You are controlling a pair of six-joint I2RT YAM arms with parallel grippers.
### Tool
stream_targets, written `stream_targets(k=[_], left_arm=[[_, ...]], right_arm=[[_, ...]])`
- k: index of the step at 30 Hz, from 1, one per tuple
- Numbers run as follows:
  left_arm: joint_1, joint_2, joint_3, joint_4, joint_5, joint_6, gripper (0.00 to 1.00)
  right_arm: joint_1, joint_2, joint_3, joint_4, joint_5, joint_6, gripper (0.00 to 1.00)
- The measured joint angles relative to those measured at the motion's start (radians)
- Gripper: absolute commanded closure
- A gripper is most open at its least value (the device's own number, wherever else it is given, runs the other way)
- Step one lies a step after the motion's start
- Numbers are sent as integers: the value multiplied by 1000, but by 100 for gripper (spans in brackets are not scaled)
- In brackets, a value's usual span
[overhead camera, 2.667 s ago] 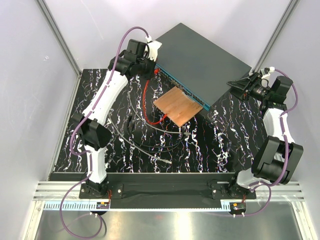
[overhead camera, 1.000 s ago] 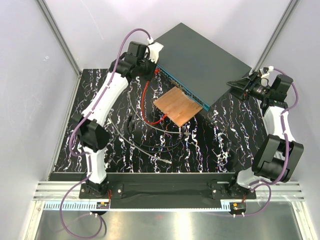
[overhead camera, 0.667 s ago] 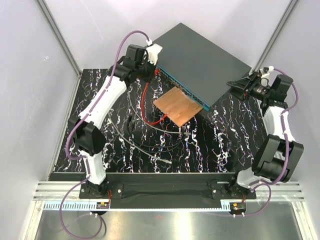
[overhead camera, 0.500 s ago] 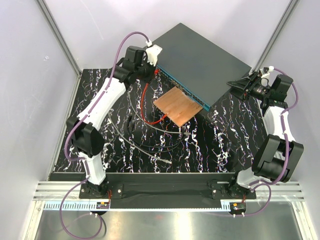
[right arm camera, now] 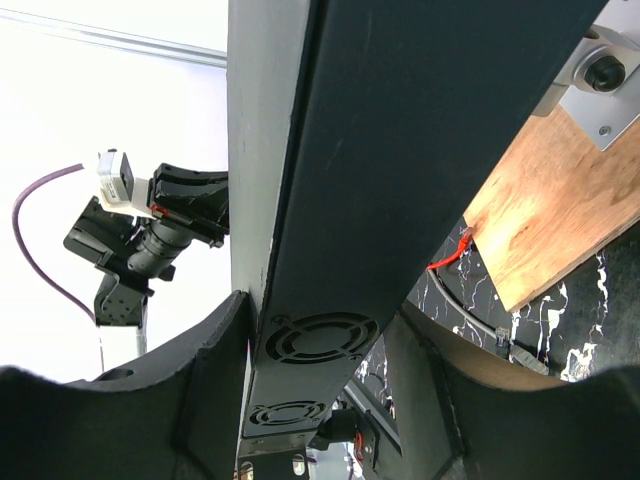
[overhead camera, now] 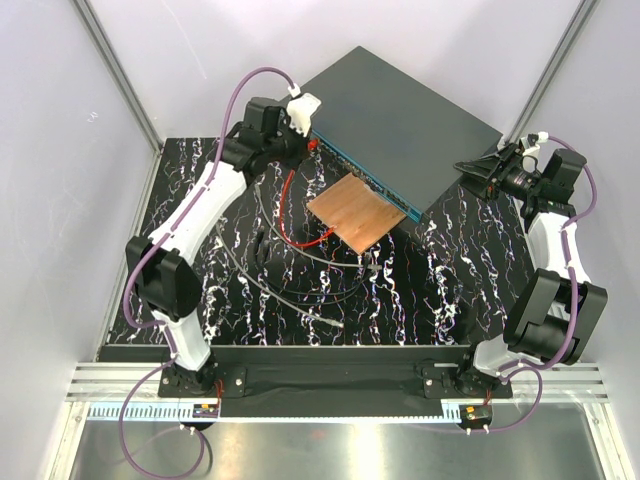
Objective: Insert the plug into the switch port
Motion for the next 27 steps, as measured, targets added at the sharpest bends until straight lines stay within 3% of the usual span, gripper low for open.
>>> stream_targets(k=[2, 3, 10, 12, 15, 16, 17, 19, 20, 21, 27], left_arm=[[6, 5, 14, -13, 17, -8, 77], [10, 13, 36, -28, 30, -13, 67], [38, 33, 100, -88, 151, -68, 47], [49, 27, 92, -77, 186, -80, 43], [71, -39, 23, -58, 240, -83, 36], [81, -71, -9, -57, 253, -84, 31], [93, -113, -45, -58, 266, -86, 29], [128, -195, -116, -59, 288, -102, 23], [159, -253, -166, -51, 294, -115, 13], [195, -302, -209, -54, 296, -125, 3], [389, -520, -441, -29, 209, -236, 1]], right_arm=[[0, 0, 0, 0, 0, 0, 100], [0, 0, 0, 0, 0, 0, 100], [0, 0, 7, -17, 2, -13, 99], [0, 0, 13, -32, 2, -22, 90], [0, 0, 24, -58, 3, -40, 60], [0, 0, 29, -72, 5, -48, 41], [0, 0, 35, -90, 6, -58, 28], [4, 0, 47, -114, 35, -92, 13], [10, 0, 51, -124, 50, -115, 1], [14, 0, 54, -148, 64, -135, 0], [10, -27, 72, -269, 109, -251, 0]])
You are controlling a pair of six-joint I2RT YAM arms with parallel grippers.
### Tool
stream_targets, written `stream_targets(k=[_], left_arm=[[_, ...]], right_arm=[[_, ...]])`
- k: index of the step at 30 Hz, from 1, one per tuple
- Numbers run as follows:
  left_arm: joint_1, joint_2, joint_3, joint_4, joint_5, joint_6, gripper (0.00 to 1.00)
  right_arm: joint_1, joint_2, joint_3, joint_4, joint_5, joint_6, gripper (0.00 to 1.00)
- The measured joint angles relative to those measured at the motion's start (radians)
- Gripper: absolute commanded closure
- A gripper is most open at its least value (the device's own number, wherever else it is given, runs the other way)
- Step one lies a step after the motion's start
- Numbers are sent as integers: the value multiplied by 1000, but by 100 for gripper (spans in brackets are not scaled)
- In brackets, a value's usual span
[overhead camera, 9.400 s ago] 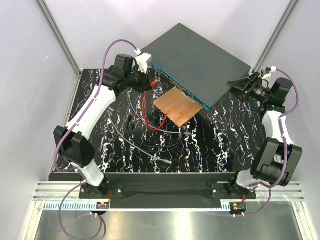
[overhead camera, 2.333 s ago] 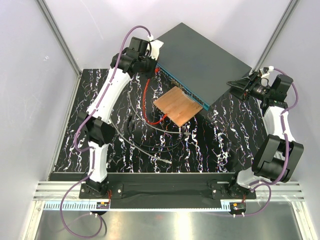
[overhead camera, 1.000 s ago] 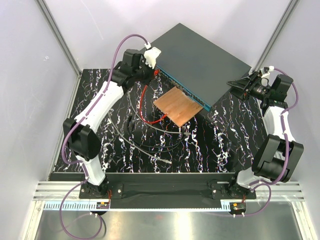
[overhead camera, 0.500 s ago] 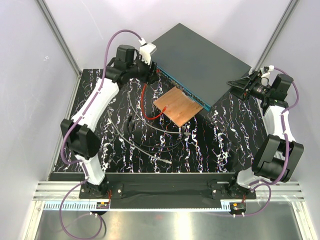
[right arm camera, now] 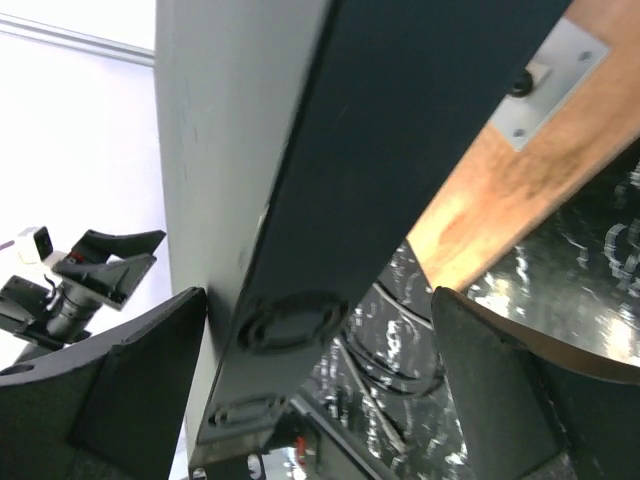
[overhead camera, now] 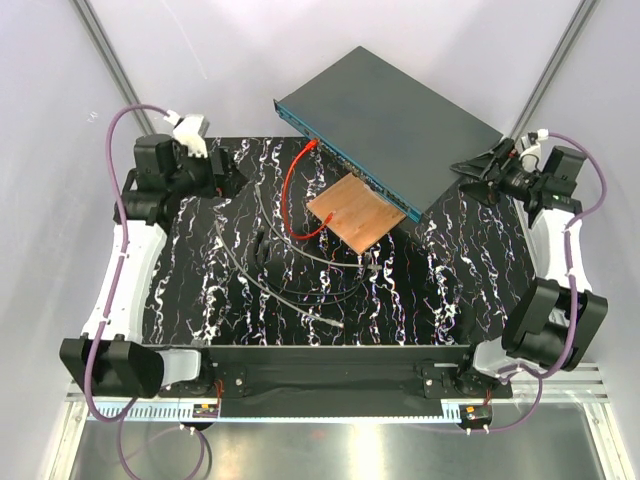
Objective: Insert the plug into the switch port
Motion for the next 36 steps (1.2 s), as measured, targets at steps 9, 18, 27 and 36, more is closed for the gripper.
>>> stream_targets(k=[9, 18, 27, 36], left_arm=[[83, 80, -131, -73, -327, -209, 12], [127, 299, -221, -84, -418, -301, 40], [125, 529, -193, -21, -433, -342, 52], [98, 642, -90, -6, -521, -339, 87]], right_arm=[[-43, -121, 72, -280, 124, -240, 0], [-50, -190, 204, -483, 193, -428, 0], [-50, -174, 264, -562, 199, -490, 0], [-50, -137, 266, -582, 199, -495, 0]])
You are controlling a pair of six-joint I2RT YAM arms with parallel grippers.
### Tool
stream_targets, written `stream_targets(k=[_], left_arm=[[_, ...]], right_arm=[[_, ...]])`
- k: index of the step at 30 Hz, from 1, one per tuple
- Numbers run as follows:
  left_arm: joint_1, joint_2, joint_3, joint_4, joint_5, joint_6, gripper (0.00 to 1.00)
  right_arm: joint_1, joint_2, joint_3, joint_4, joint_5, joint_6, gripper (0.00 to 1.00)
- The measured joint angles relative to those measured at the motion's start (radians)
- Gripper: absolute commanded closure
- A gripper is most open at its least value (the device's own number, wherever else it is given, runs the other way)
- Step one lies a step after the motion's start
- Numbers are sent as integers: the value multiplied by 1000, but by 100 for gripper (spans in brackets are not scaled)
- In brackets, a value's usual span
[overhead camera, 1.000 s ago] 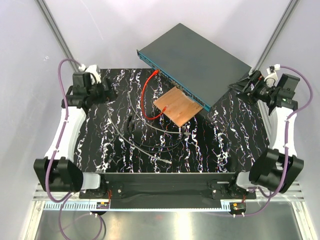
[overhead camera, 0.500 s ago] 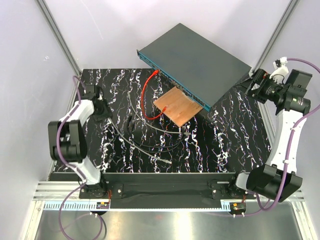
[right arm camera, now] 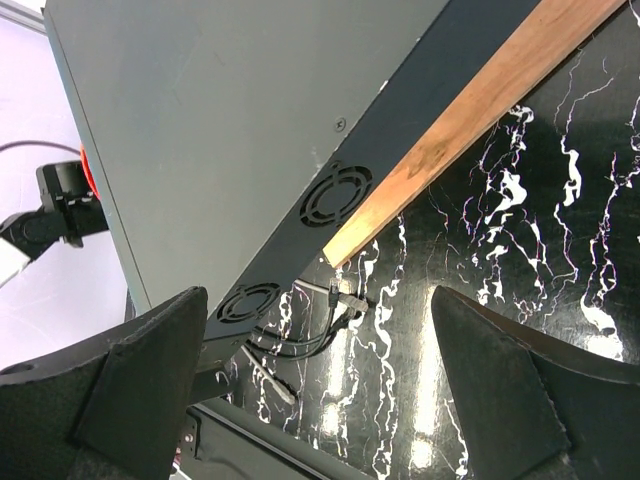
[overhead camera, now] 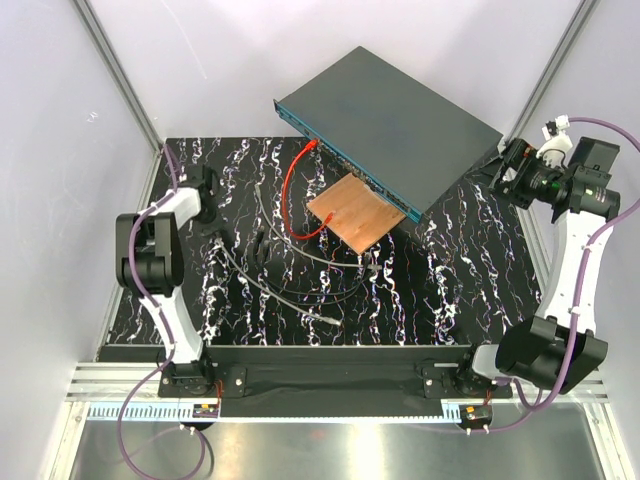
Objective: Insert the plug into the switch port
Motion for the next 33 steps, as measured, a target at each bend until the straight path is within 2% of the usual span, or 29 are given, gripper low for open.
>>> stream_targets(k=[1, 5, 11, 14, 19, 25, 30, 33], left_arm=[[-3, 17, 25, -10, -16, 5, 92], [-7, 79, 114, -39, -64, 22, 99], [-8, 62, 128, -86, -84, 65, 100], [-17, -23, 127, -116, -91, 119, 100], [-38, -295, 146, -138, -66, 268, 100], [-60, -566, 231, -183, 171, 473, 100], [-72, -628, 324, -316, 481, 608, 100], [-77, -652, 333, -391, 659, 669, 100]], right_arm=[[0, 3, 1, -1, 0, 0, 0], [0, 15, 21, -3, 2, 1, 0], [0, 18, 67, -5, -3, 1, 0], [0, 16, 77, -4, -11, 1, 0], [0, 6, 80, -11, -57, -2, 0], [0, -1, 126, -25, -160, -23, 0], [6, -2, 190, 9, -275, -33, 0], [57, -2, 233, 40, -307, -41, 3]])
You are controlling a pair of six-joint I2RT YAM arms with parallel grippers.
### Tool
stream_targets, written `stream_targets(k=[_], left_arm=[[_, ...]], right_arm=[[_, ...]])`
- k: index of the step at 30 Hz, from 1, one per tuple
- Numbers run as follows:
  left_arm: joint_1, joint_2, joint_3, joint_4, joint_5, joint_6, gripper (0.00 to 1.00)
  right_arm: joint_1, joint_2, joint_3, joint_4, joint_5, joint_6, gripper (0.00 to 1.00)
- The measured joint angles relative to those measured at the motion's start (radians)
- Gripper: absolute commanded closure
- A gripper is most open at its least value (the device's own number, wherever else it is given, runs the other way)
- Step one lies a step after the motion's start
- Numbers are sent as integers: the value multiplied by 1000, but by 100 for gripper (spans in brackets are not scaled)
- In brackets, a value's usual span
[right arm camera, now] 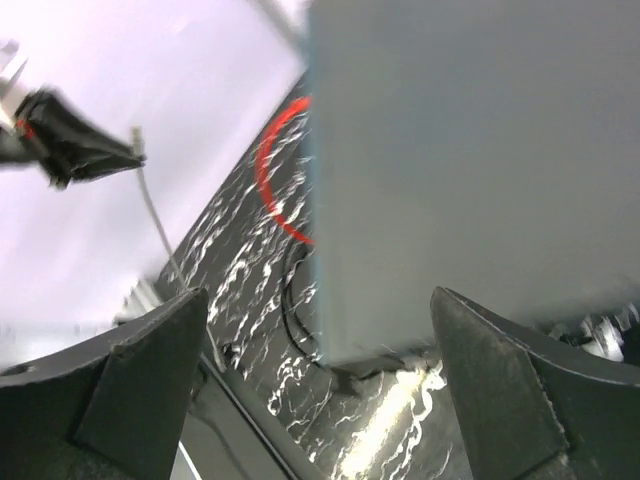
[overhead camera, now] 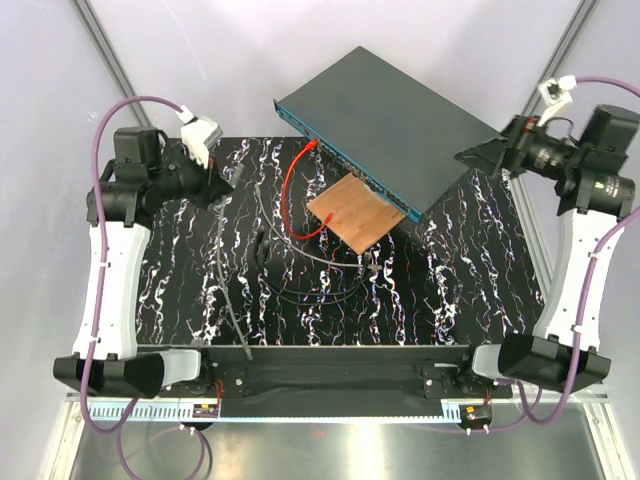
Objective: Insert the plug into the switch port
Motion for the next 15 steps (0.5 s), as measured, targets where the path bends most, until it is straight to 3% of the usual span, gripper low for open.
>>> stream_targets(k=[8, 12, 15], left_arm=[[-49, -52, -9, -134, 496, 37, 100], [-95, -85, -115, -58, 673, -82, 100], [-146, -127, -248, 130, 749, -278, 100]], right_arm=[[374, 20, 80, 19, 10, -73, 18], [567, 49, 87, 29, 36, -119, 24], [693, 71, 97, 34, 60, -146, 27]])
